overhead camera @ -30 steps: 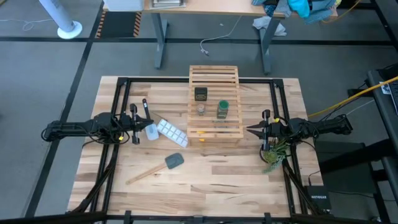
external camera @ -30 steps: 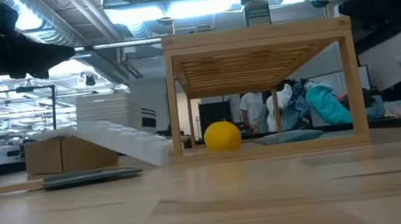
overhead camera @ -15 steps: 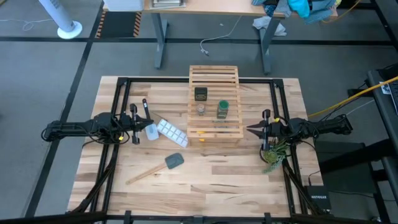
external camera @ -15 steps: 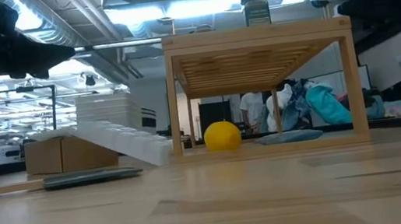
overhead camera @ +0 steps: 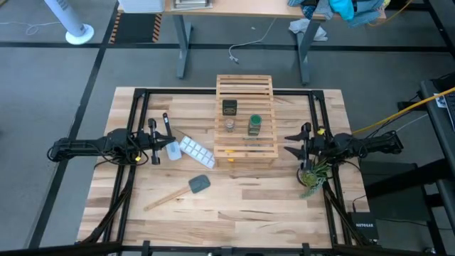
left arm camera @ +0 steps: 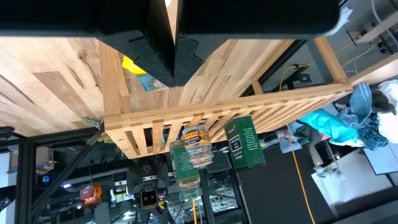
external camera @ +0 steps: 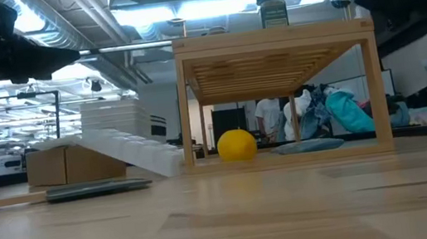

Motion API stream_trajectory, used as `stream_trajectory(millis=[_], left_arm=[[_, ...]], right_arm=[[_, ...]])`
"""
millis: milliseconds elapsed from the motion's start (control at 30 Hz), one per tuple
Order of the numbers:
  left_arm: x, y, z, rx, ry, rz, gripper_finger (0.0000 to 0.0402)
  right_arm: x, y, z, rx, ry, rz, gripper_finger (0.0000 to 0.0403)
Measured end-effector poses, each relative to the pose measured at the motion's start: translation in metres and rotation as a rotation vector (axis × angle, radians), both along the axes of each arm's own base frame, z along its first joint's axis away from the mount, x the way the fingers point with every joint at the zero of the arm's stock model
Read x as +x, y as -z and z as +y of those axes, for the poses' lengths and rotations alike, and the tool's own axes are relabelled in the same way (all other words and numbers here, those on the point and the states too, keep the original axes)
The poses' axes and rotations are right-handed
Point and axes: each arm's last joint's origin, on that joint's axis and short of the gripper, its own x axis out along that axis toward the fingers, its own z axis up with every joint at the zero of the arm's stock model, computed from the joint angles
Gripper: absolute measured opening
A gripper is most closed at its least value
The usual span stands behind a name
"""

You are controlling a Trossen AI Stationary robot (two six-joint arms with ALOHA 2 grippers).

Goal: Shelf spices
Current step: Remove the green seasoning bottle from the shelf

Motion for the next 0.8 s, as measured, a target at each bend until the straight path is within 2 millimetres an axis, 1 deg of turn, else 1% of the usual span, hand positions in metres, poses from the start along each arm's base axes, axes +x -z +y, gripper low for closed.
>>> stream_trajectory(millis=[100,167,333,433,500,700,800], left_arm=[[0.000,0.000,0.000,0.000,0.000,0.000,0.0000],[0.000,0.000,0.000,-0.003,0.000,0.000,0.0000],[0.000,0.000,0.000,0.018,-0.001,0.003,0.0000],[0.000,0.000,0.000,0.012,-0.001,0.001,0.0000],[0.000,0.000,0.000,-0.006,0.000,-0.007,0.0000],[0.000,-0.003,0.000,-0.078,0.004,-0.043,0.0000],[0.000,-0.002,0.000,-0.102,0.006,-0.044,0.0000]], right_arm=[[0.000,-0.005,0.000,0.010,0.000,-0.045,0.0234],[0.001,-0.008,0.000,0.015,0.001,-0.069,0.0244],[0.006,-0.010,0.001,0.012,0.005,-0.082,0.0248],[0.011,-0.014,0.001,0.016,0.055,-0.055,0.0248],[0.015,-0.020,0.000,0.006,0.097,-0.029,0.0248],[0.033,-0.048,0.002,-0.147,0.185,0.056,0.0248],[0.044,-0.061,0.003,-0.174,0.233,0.117,0.0248]])
